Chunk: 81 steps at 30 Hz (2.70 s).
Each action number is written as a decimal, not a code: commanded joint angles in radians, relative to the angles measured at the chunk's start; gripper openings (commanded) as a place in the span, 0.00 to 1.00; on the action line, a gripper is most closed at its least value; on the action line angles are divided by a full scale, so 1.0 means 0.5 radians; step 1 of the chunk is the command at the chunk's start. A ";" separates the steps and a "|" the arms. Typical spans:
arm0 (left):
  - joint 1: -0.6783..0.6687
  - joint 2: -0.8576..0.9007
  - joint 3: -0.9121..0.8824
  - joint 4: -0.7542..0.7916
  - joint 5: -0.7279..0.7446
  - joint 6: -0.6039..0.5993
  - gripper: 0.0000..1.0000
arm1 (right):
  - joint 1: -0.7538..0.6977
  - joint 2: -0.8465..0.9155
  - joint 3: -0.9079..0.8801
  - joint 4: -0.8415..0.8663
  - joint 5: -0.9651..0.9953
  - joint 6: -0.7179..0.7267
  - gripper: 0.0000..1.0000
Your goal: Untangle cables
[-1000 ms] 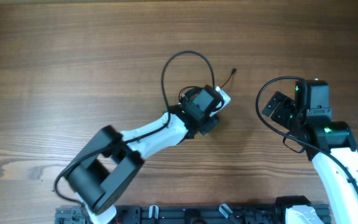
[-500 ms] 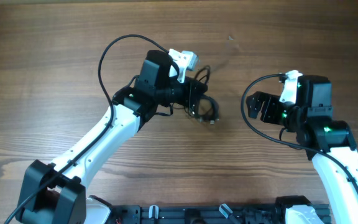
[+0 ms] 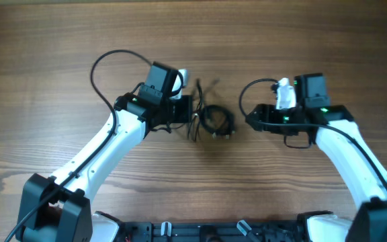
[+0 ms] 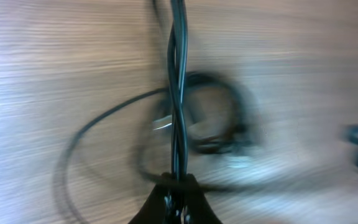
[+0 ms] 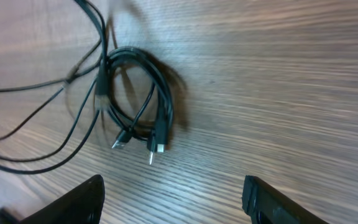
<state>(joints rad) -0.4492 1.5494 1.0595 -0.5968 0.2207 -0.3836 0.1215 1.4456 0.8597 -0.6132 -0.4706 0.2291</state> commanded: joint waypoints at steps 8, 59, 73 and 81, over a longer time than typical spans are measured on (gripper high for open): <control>0.016 -0.036 0.006 -0.156 -0.374 -0.103 0.04 | 0.416 0.301 0.040 0.400 0.433 -0.031 0.64; 0.600 -0.502 0.000 -0.261 0.173 0.018 0.41 | 0.491 0.700 0.039 0.739 0.421 0.532 0.04; 0.141 0.342 0.000 0.053 0.194 0.018 0.66 | 0.491 0.700 0.039 0.843 -0.238 0.275 0.04; 0.133 0.525 0.000 0.133 0.195 -0.043 0.65 | 0.491 0.700 0.039 0.842 -0.238 0.281 0.04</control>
<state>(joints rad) -0.3752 1.7813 1.0595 -0.5354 0.3058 -0.3836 0.3695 1.7714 0.8768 -0.1963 -0.5587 0.3870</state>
